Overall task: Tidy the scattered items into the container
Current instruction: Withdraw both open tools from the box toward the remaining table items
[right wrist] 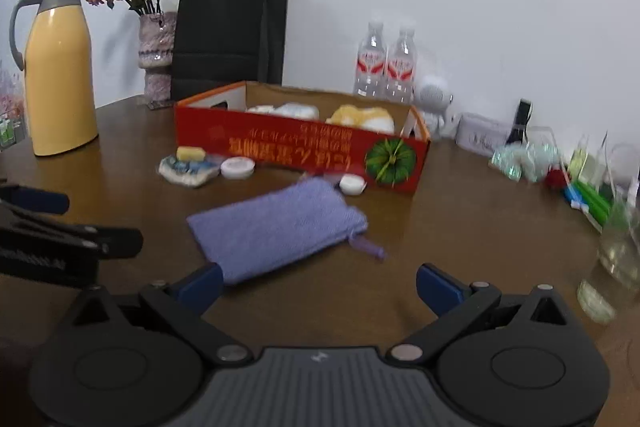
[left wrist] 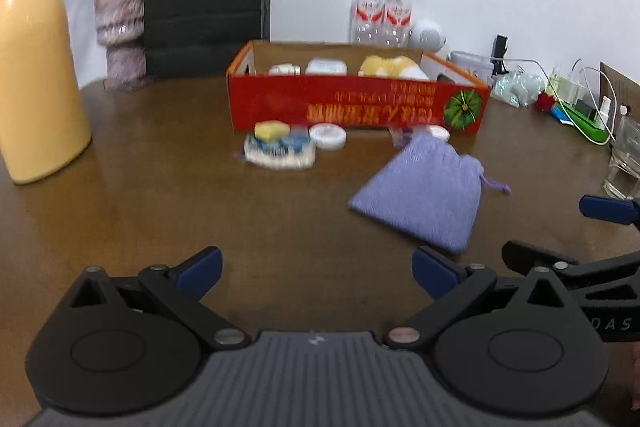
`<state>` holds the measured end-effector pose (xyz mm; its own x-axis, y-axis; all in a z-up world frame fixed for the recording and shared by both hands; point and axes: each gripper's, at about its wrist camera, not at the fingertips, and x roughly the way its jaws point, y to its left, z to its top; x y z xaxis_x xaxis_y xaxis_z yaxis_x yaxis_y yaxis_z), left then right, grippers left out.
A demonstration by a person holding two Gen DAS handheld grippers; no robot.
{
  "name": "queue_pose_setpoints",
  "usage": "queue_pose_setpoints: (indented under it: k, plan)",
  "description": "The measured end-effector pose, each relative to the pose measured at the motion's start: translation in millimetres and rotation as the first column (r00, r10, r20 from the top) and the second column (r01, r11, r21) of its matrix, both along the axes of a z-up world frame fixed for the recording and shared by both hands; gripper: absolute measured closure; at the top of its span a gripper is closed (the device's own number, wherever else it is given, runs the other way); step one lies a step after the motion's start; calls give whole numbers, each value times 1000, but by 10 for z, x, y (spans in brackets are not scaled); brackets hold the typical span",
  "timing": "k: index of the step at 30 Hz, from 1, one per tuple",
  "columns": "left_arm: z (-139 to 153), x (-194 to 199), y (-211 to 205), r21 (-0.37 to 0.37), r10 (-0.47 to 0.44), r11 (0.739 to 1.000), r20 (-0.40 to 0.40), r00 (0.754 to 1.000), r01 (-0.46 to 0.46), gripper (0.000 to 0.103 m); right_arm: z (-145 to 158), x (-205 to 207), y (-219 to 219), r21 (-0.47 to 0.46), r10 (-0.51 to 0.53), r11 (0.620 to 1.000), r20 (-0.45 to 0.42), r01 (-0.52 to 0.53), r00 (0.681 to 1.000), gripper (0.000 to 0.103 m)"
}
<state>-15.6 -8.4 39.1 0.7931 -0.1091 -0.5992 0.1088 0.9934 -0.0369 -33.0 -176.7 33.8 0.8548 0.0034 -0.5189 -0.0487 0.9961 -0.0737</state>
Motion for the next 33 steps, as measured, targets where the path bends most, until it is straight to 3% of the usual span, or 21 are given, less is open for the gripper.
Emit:
queue_pose_setpoints:
  k: [4,8,18,33]
  plan:
    - [-92,-126,-13,38,-6,999,-12,1000,6,0,-104,-94,-17,60,-23,998,-38,26,999,0]
    - [-185,-176,14,11,-23,1000,-41,999,23,0,-147,-203,-41,111,-33,993,-61,39,998,0]
    - [-203,-169,-41,49,-17,999,-53,998,19,0,-218,-147,-51,111,-64,991,-148,81,987,0]
    - [-197,-161,-42,51,-9,999,-54,998,11,0,-231,-56,-34,84,-85,992,-156,99,984,0]
